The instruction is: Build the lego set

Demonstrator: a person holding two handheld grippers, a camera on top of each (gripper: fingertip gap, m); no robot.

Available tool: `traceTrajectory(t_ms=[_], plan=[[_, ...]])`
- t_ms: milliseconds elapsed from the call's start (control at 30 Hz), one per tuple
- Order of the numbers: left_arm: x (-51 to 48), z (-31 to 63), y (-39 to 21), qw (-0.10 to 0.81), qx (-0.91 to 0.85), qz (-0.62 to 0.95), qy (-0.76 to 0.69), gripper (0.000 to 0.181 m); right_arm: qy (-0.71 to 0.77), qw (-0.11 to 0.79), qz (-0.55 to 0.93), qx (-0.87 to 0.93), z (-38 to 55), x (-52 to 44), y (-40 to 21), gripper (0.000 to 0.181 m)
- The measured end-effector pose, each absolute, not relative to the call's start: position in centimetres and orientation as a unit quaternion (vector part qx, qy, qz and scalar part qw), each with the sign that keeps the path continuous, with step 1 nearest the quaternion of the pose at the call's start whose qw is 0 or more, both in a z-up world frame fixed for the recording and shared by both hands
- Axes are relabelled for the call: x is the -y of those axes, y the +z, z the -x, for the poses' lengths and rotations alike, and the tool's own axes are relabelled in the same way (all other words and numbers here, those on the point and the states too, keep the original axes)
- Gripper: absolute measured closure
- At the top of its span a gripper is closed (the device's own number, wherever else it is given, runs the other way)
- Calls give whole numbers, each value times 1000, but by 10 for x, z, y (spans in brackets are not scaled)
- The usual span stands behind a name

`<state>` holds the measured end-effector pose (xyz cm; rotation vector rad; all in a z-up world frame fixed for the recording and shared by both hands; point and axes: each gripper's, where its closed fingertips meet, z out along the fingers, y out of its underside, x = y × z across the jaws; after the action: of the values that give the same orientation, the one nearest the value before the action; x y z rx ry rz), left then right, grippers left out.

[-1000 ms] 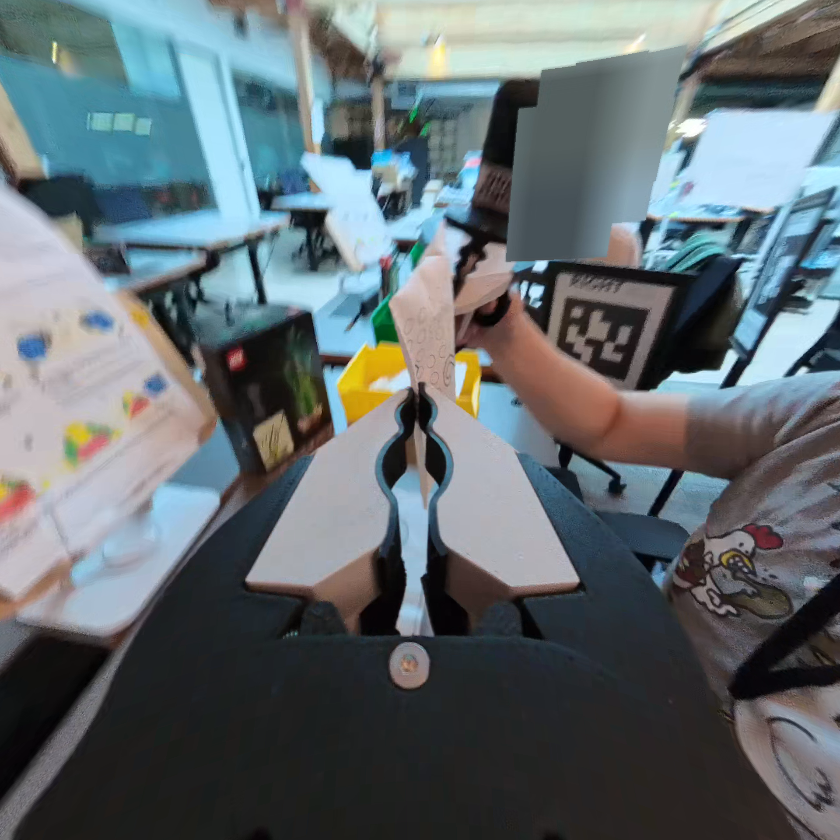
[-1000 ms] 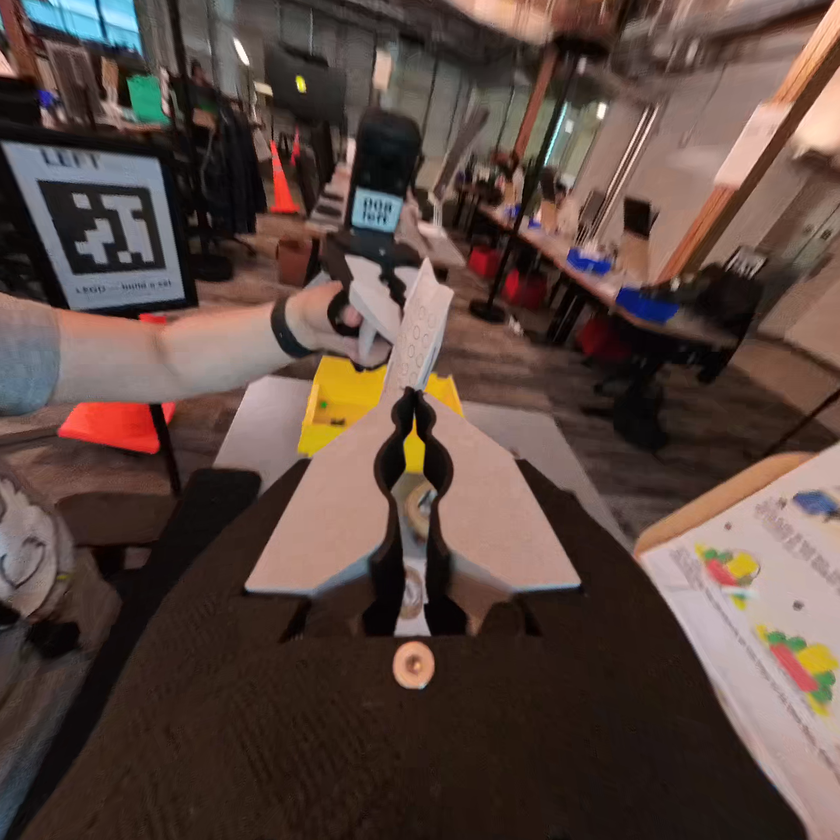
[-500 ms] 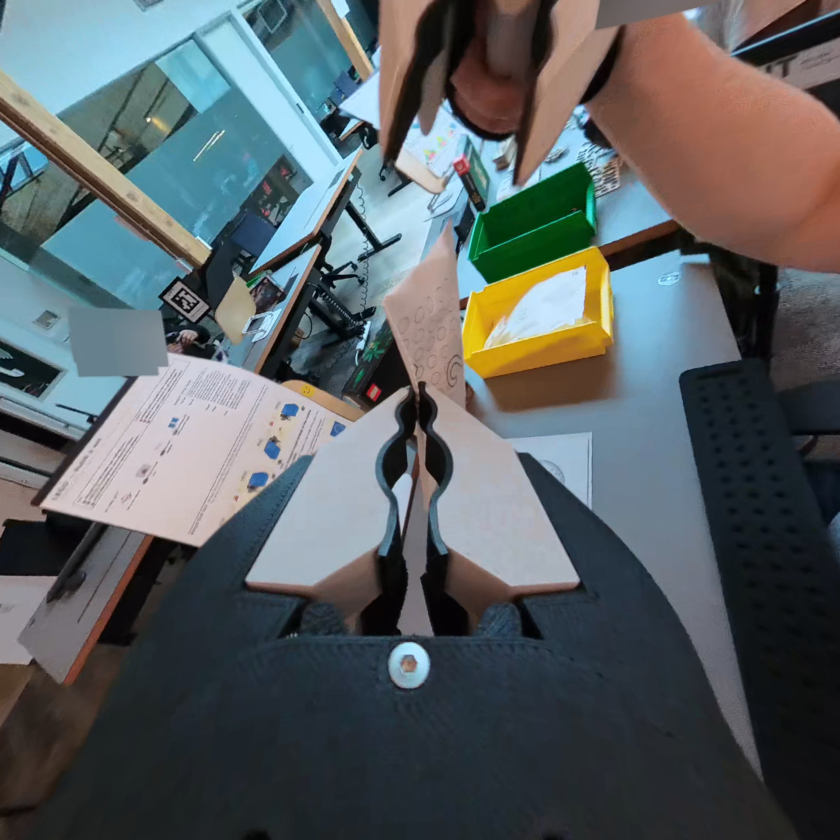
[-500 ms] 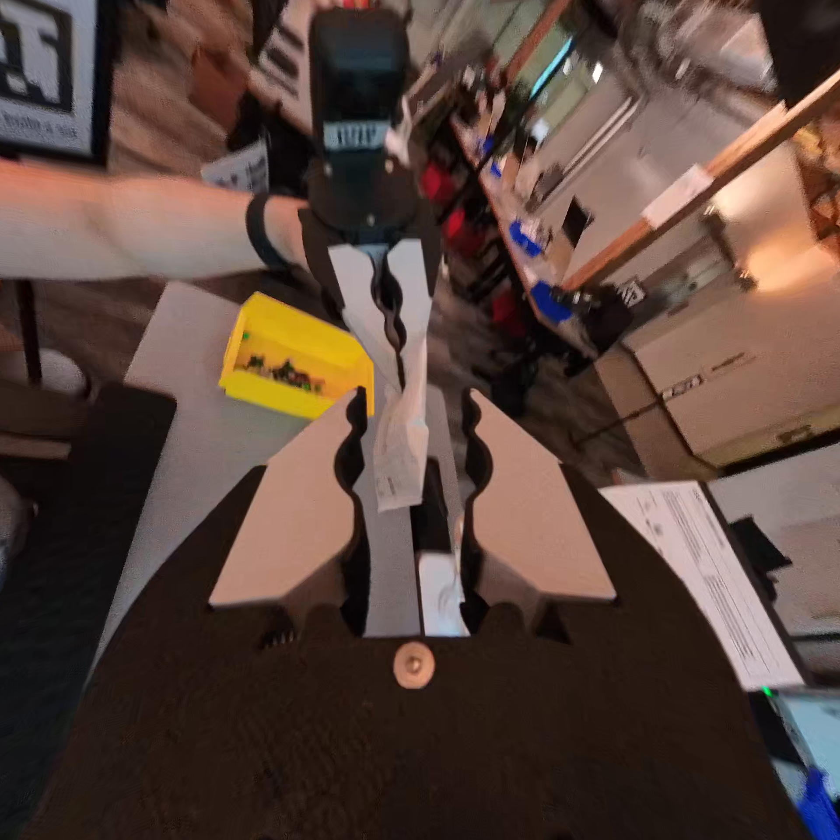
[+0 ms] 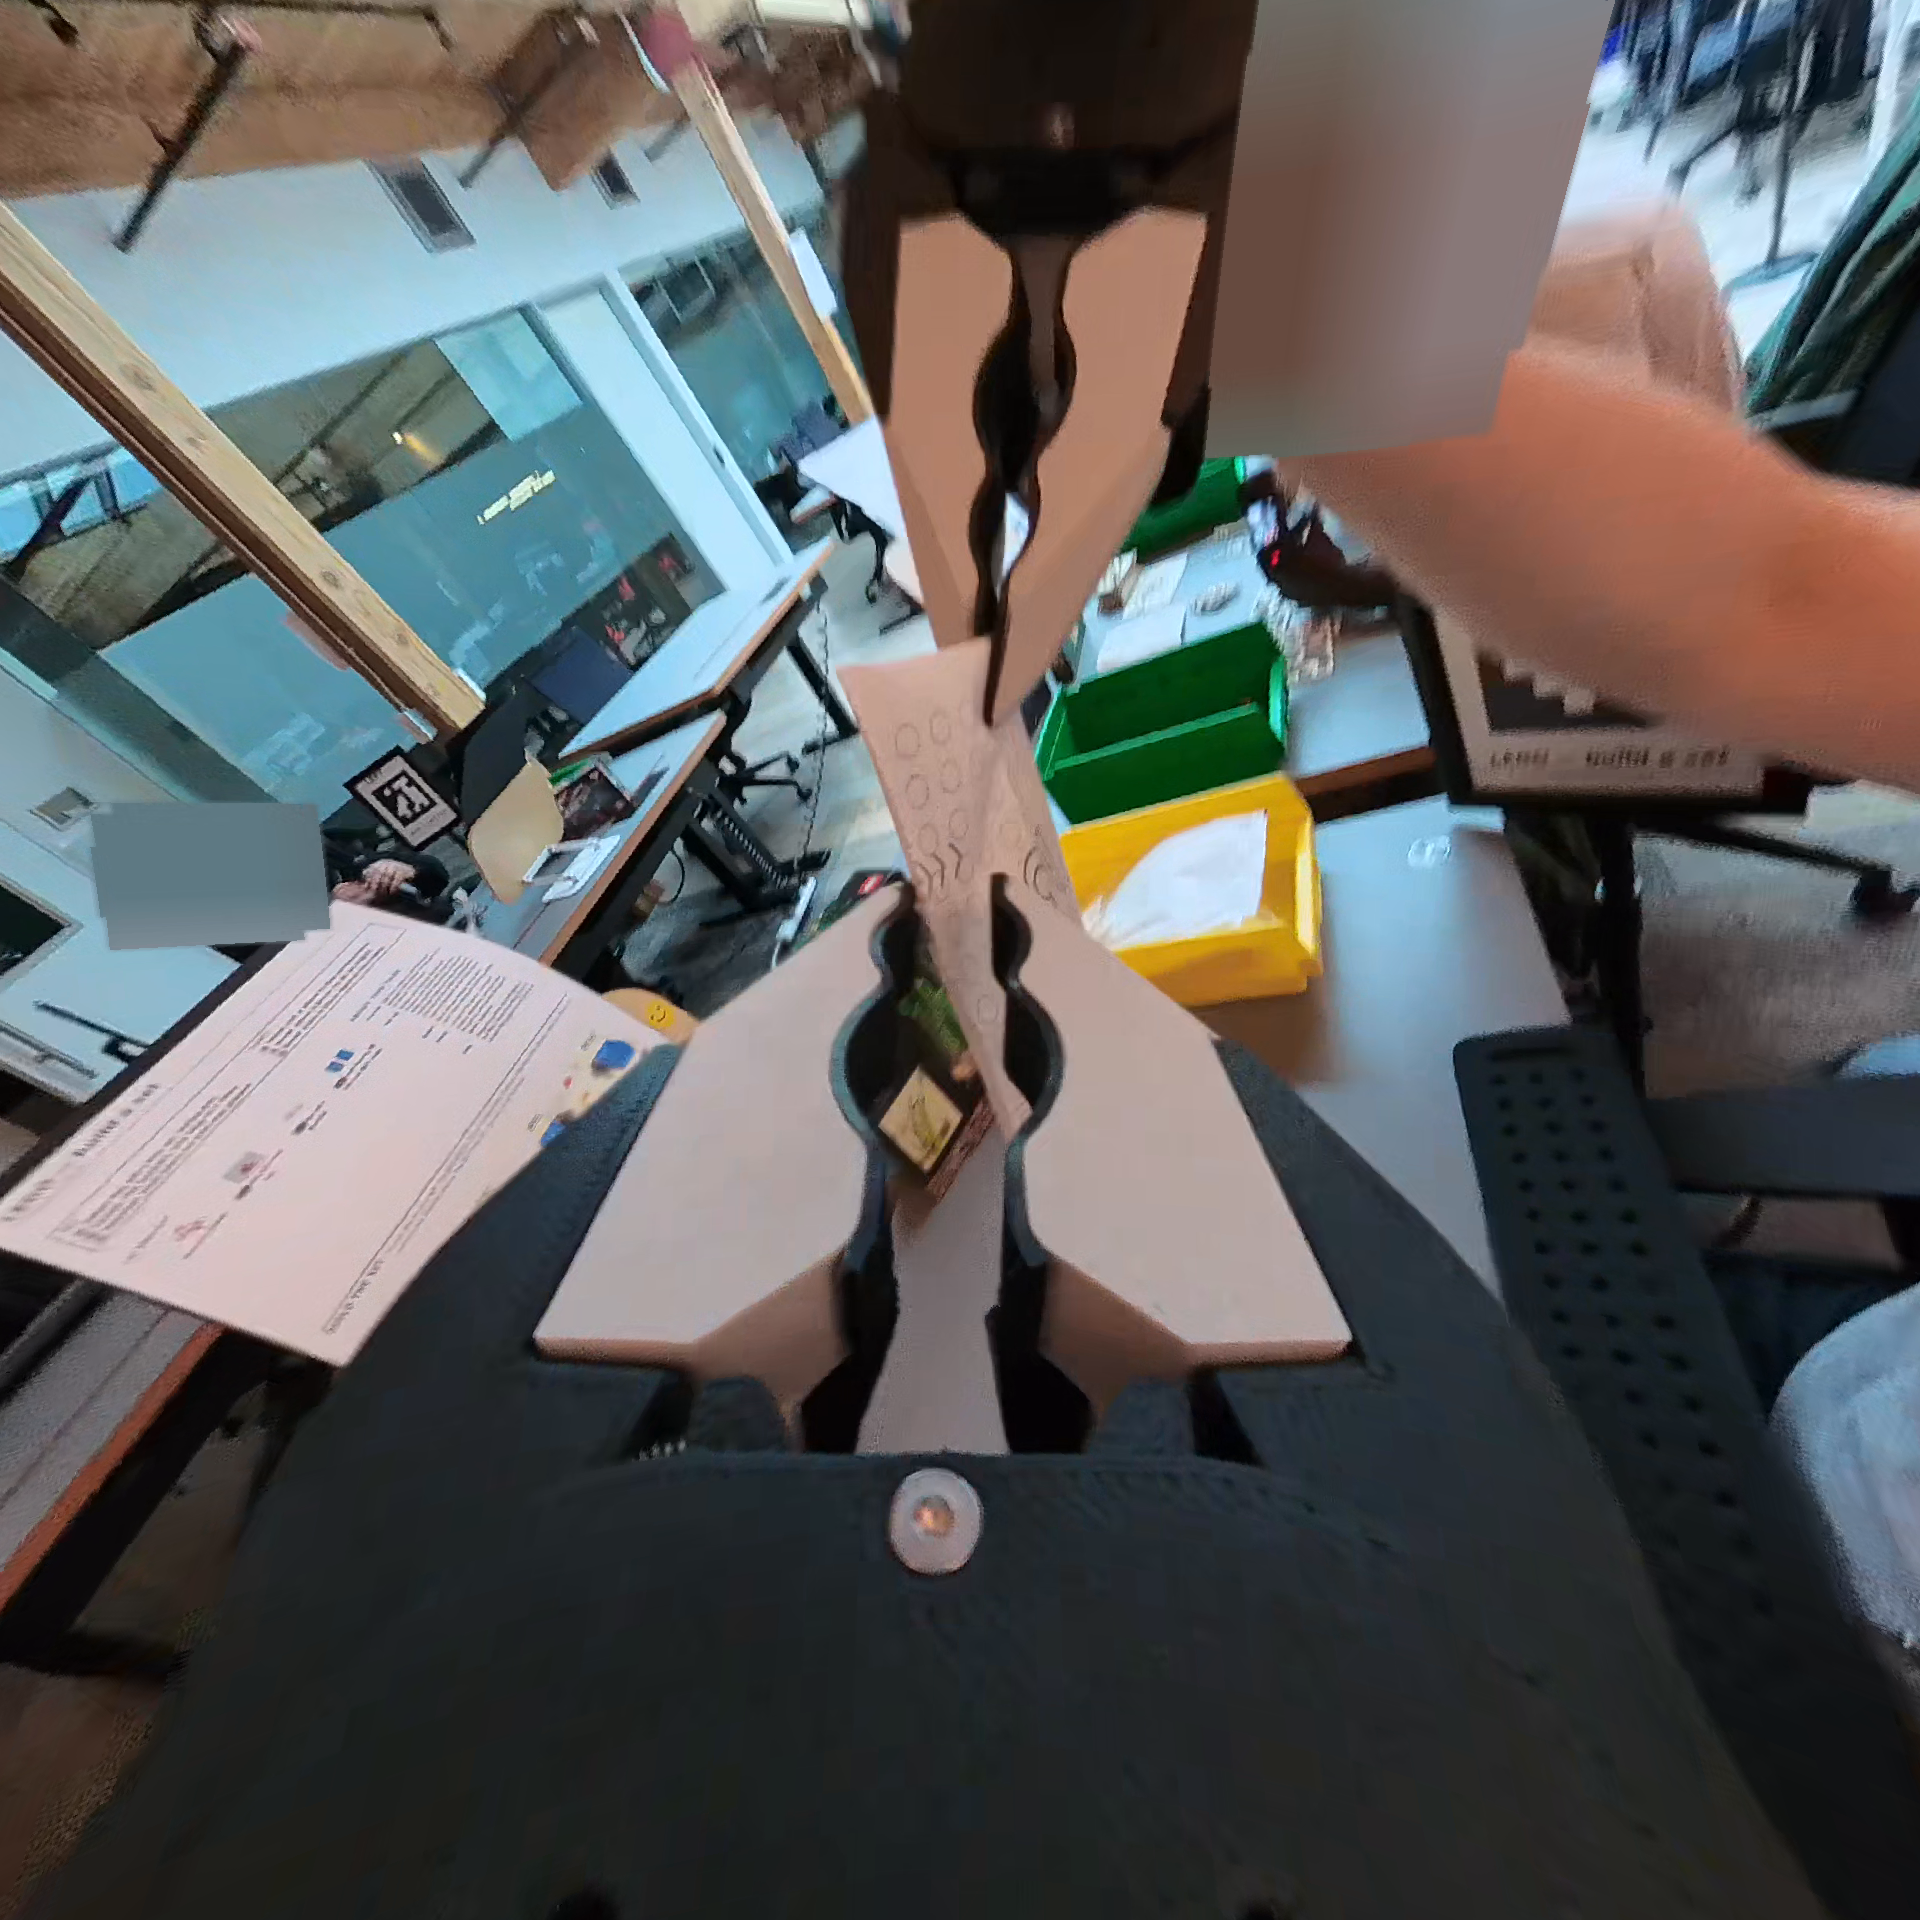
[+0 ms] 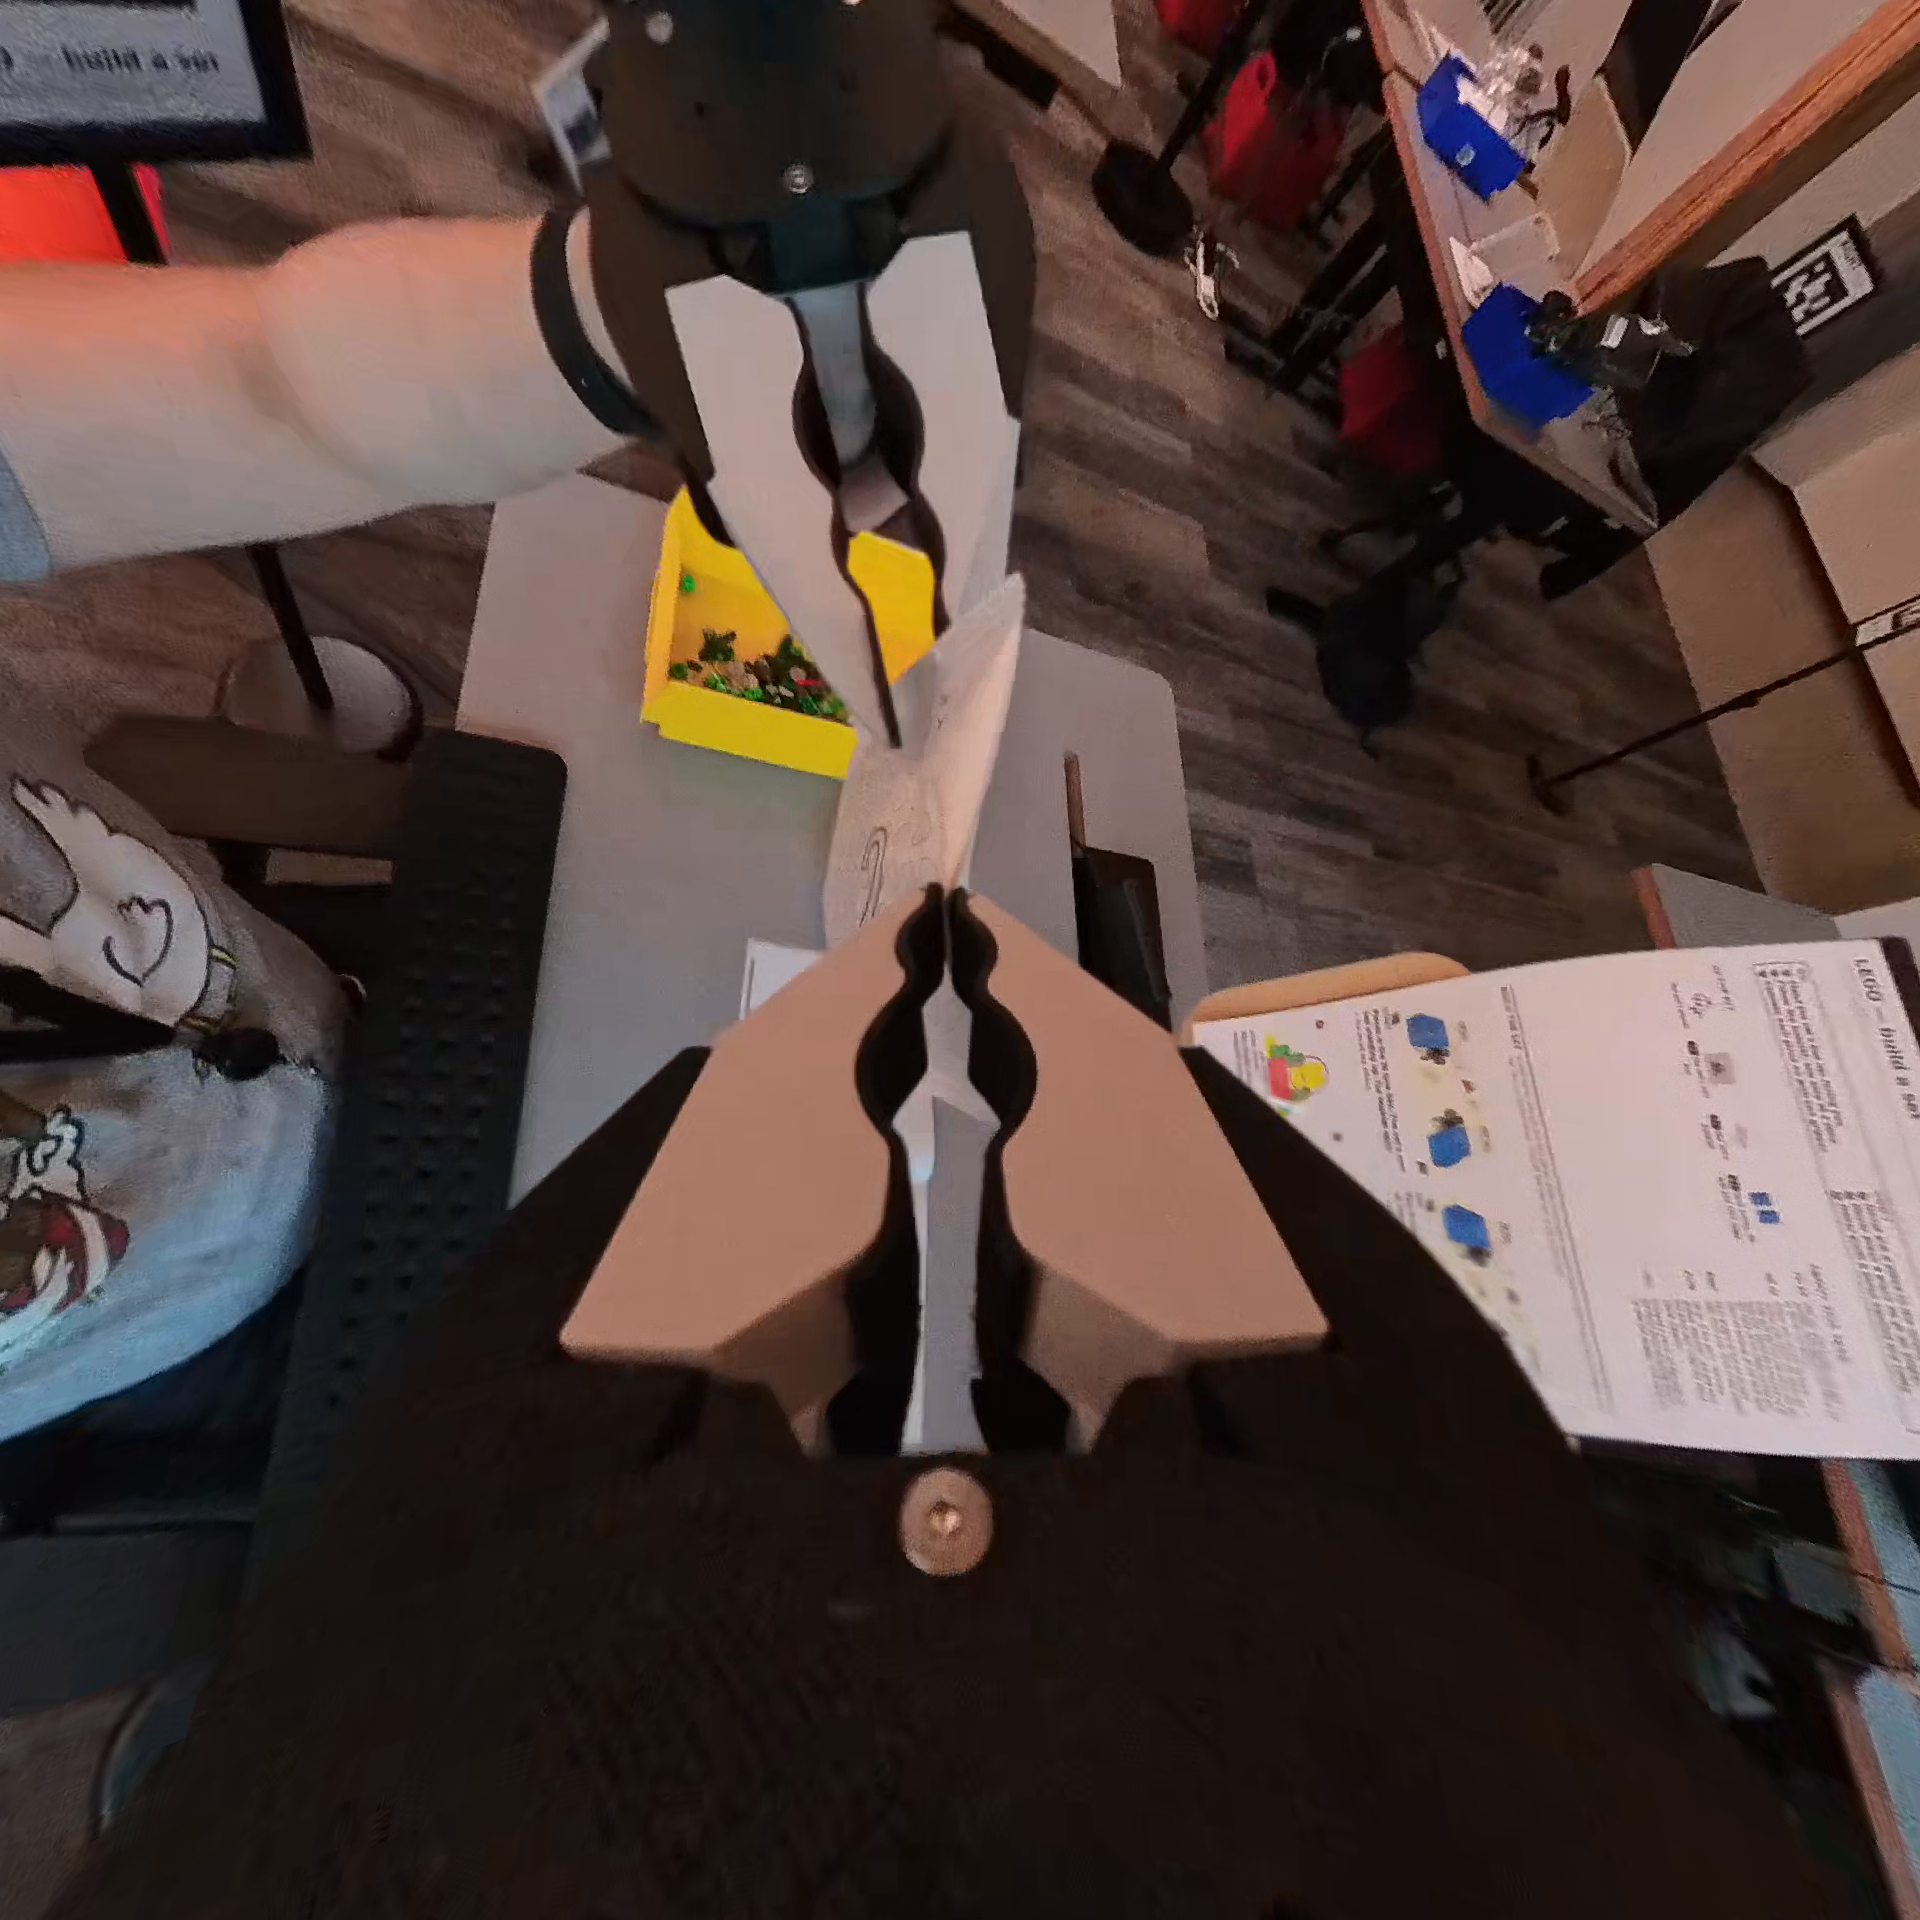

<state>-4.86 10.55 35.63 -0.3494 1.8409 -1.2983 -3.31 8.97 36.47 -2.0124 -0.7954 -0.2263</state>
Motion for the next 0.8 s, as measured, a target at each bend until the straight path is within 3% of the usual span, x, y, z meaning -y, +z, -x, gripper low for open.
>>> traceTrajectory(t_ms=[167,200,267,333,433,467,533,667,733,767,800], plan=[[-111,48,332,378,-709,157,-575,148,-76,511,793,324,31,-108,322,181],[-113,42,320,371,-713,168,-570,149,-65,523,785,325,34,-112,312,181],[-119,33,296,356,-718,176,-571,175,-68,533,777,329,32,-120,290,181],[-121,33,271,311,-721,175,-594,181,-47,533,773,341,31,-121,265,181],[-128,26,238,299,-713,178,-609,181,54,525,795,297,30,-125,238,156],[-130,23,227,296,-714,181,-608,181,63,521,802,285,25,-129,231,172],[-133,16,208,293,-719,187,-603,181,71,498,820,273,16,-136,212,180],[-148,5,184,325,-716,196,-587,181,96,495,835,219,0,-150,186,181],[-149,3,181,313,-705,200,-604,167,78,496,832,235,-2,-153,175,181],[-147,4,180,294,-703,203,-615,167,67,491,834,245,-1,-154,168,181],[-148,2,178,284,-702,209,-619,180,64,486,835,248,0,-156,162,181]])
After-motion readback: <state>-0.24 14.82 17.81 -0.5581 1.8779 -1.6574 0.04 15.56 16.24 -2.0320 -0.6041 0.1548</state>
